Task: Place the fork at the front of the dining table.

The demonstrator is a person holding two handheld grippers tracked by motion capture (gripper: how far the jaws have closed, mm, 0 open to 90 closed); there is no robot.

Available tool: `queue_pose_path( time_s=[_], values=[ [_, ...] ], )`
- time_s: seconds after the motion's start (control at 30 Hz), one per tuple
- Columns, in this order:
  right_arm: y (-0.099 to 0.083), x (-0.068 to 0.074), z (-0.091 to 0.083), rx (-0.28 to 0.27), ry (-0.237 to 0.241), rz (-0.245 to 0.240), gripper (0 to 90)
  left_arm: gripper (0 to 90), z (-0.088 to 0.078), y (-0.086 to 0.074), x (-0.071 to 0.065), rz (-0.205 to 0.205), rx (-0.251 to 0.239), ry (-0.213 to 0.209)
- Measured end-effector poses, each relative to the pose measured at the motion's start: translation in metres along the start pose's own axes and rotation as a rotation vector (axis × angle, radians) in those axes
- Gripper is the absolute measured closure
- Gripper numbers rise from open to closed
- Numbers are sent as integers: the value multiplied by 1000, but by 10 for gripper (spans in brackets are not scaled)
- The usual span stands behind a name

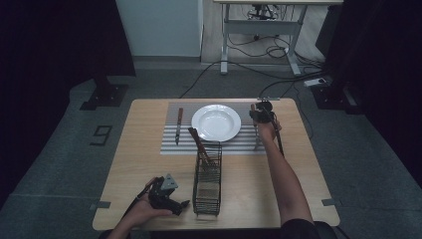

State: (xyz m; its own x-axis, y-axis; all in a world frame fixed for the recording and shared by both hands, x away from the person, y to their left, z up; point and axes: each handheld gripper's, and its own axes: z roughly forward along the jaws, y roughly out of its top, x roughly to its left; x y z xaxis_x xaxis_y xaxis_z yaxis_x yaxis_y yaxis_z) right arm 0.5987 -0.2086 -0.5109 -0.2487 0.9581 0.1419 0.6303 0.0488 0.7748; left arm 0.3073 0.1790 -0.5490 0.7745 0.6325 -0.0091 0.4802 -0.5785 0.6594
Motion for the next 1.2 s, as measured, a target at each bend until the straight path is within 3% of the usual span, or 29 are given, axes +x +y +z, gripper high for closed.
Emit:
queue_pose_path(
  time_s=[0.2,0.43,0.57,0.7,0.8,0.9,1.03,1.2],
  values=[
    [-8,0,12,50,12,15,780,0,0,0,0,1,1,1],
    [-12,5,18,60,-7,-24,779,0,0,0,0,-2,0,2],
    [-17,10,25,84,-46,-64,777,0,0,0,-1,-3,0,3],
    [-21,18,29,104,-81,-154,774,0,0,0,-1,-3,0,3],
    [-22,20,29,98,-88,-167,773,0,0,0,-1,-3,-1,2],
    [-22,18,28,103,-78,-157,750,0,0,0,-1,-3,-1,2],
    [-21,14,26,107,-59,-124,631,0,0,0,-1,-2,-1,1],
    [-14,7,9,66,26,-45,581,0,0,0,-1,1,0,0]
  ],
)
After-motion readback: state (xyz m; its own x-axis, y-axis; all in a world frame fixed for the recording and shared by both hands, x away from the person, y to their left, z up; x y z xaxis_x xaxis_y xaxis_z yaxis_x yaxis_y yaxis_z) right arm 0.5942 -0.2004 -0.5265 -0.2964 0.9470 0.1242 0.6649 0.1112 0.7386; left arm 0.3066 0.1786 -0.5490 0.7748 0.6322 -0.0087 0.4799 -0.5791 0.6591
